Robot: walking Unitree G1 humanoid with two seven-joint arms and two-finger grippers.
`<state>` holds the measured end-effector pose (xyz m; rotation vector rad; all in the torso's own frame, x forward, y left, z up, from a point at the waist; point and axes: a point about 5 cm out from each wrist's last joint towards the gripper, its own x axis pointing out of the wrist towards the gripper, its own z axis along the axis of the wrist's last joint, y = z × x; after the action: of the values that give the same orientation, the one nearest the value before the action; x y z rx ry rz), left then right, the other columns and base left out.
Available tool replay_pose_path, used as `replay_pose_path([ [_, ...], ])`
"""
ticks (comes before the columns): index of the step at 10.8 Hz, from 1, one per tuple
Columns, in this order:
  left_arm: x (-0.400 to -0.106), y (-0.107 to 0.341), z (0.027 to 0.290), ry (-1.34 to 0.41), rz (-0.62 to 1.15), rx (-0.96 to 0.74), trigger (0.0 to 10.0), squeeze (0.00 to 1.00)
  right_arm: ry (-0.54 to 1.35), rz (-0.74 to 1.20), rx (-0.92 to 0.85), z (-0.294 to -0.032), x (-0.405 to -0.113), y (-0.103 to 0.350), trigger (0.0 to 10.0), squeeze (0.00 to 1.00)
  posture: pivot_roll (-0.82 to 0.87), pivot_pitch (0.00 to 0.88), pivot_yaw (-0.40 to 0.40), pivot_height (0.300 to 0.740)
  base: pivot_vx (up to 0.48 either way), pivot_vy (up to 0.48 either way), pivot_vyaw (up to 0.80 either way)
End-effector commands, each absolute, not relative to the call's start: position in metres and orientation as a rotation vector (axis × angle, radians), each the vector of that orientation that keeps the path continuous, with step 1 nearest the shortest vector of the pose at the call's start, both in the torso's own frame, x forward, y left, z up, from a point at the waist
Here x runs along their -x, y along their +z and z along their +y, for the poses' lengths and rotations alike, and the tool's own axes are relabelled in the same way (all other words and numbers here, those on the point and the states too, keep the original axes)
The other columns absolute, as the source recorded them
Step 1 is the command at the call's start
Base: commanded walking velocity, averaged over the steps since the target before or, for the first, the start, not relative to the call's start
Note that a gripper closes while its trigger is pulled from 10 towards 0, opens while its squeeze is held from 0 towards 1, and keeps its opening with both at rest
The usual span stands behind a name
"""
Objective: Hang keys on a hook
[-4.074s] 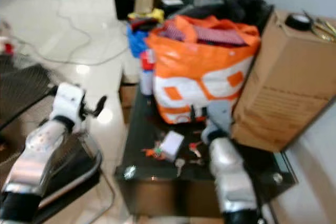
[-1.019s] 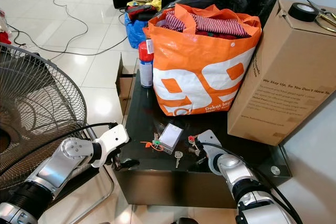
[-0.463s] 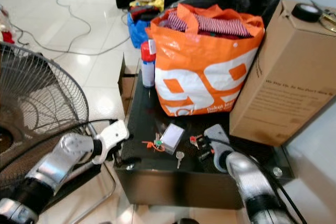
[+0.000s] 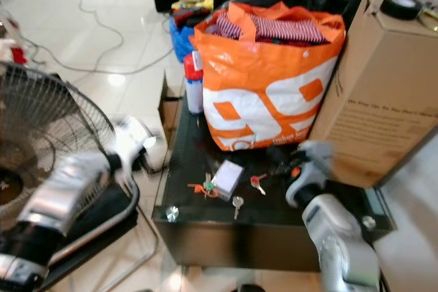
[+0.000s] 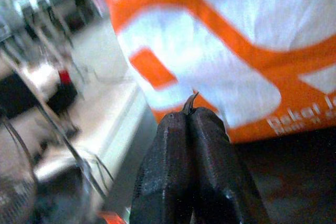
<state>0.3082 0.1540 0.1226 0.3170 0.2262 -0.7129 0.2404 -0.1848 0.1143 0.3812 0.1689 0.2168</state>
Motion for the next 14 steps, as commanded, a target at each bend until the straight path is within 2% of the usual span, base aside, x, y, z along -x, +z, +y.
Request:
replay_pose_path([
  [1,-0.311,0.138,0.159,-0.618,0.121,-0.293,10.0,0.0,0.173,0.14,-0.442,-0.183,-0.236,0.125,0.0,0.0,-0.16,0.0,0.054,0.74,0.0,0.0,0.0],
  [3,-0.313,0.158,0.162,-0.52,0.015,-0.222,10.0,0.0,0.139,0.133,-0.442,-0.175,-0.228,0.129,0.0,0.0,-0.18,0.0,0.067,0.74,0.0,0.0,0.0],
  [4,-0.31,0.16,0.157,-0.508,0.011,-0.235,10.0,0.0,0.094,0.144,-0.406,-0.177,-0.225,0.132,0.0,0.0,-0.19,0.0,0.075,0.74,0.0,0.0,0.0],
  [6,-0.302,0.145,0.148,-0.485,0.053,-0.266,10.0,0.0,0.063,0.109,-0.197,-0.175,-0.225,0.149,0.0,0.0,-0.19,0.0,0.089,0.74,0.0,0.0,0.0],
  [8,-0.292,0.14,0.146,-0.483,0.083,-0.294,10.0,0.0,0.034,0.096,-0.143,-0.175,-0.222,0.151,0.0,0.0,-0.18,0.0,0.086,0.74,0.0,0.0,0.0],
  [10,-0.295,0.143,0.146,-0.469,0.077,-0.268,10.0,0.0,0.02,0.126,-0.13,-0.172,-0.222,0.146,0.0,0.0,-0.17,0.0,0.064,0.74,0.0,0.0,0.0],
  [12,-0.297,0.14,0.155,-0.414,0.106,-0.276,10.0,0.0,-0.032,0.133,-0.136,-0.175,-0.231,0.14,0.0,0.0,-0.15,0.0,0.07,0.74,0.0,0.0,0.0],
  [14,-0.295,0.136,0.164,-0.339,0.117,-0.298,10.0,0.0,-0.057,0.138,-0.162,-0.173,-0.237,0.136,0.0,0.0,-0.12,0.0,0.04,0.74,0.0,0.0,0.0],
])
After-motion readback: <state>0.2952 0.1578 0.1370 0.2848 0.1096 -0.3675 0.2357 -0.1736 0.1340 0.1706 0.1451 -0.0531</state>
